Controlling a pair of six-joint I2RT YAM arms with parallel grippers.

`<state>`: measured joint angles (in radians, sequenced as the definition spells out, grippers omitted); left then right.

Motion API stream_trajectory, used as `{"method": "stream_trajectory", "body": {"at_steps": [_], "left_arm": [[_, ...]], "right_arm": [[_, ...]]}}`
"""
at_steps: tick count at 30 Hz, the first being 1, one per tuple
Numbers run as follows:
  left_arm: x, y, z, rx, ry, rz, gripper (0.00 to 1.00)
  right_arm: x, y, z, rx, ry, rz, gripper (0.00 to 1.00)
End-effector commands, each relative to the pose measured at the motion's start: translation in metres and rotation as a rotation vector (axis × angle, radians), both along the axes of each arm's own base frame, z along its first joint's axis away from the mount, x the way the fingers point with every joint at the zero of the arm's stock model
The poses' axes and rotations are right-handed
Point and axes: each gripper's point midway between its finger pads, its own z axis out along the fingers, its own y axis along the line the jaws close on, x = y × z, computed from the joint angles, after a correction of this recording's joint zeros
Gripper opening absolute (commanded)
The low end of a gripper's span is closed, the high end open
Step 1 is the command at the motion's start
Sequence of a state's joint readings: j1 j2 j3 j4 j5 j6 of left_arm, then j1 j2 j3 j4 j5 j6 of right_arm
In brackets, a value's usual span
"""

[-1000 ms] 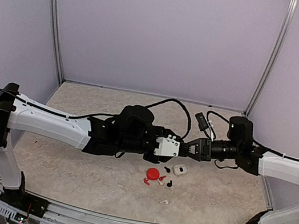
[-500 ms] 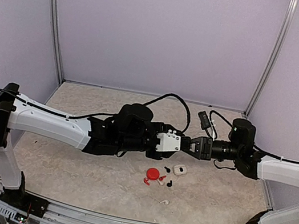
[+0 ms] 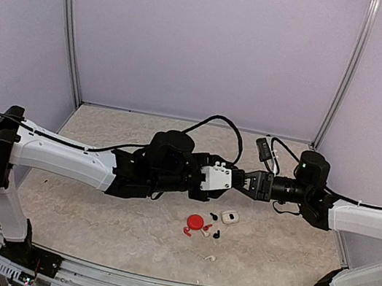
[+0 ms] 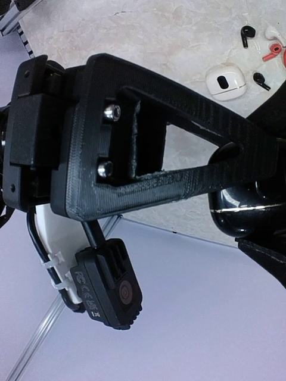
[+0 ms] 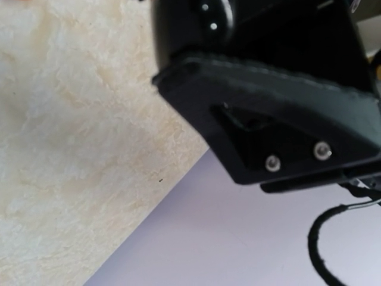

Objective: Insert the wireless bluetooth earbuds into the charging case
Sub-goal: Pass from the left arm to the right

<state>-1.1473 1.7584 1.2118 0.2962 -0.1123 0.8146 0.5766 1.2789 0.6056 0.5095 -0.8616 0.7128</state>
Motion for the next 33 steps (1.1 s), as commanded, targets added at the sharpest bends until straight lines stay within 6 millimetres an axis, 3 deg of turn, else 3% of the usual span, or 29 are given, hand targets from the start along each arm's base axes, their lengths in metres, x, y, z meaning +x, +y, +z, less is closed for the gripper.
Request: {"method": "stream_trajectory", "body": {"at_steps": [1,9,15,22,24,26,33], "left_arm": [[-0.003,-0.002,0.018,-0.06,-0.015,-0.004,0.42],[-0.003,-0.003,0.018,-0.064,-0.01,-0.002,0.42],[-0.002,-0.002,0.018,-0.066,-0.009,0.006,0.44],[-0.005,0.009,0.013,-0.078,0.043,0.021,0.64],[-0.009,0.019,0.017,-0.101,0.078,0.004,0.77],[-0.014,0.029,0.019,-0.132,0.138,-0.024,0.84],[-0.039,0.062,0.041,-0.303,0.378,-0.142,0.87]], "right_arm": [[-0.004,0.004,0.001,0.018,-0.007,0.009,0.33],[-0.004,0.007,0.003,0.031,-0.01,0.015,0.32],[-0.004,0.007,0.003,0.029,-0.013,0.019,0.23],[-0.008,0.004,0.009,0.016,-0.072,0.019,0.13],[-0.009,0.002,0.013,0.014,-0.106,0.014,0.12],[-0.01,0.0,0.018,0.009,-0.146,0.01,0.12],[-0.018,-0.005,0.025,-0.027,-0.3,0.028,0.09]]}}
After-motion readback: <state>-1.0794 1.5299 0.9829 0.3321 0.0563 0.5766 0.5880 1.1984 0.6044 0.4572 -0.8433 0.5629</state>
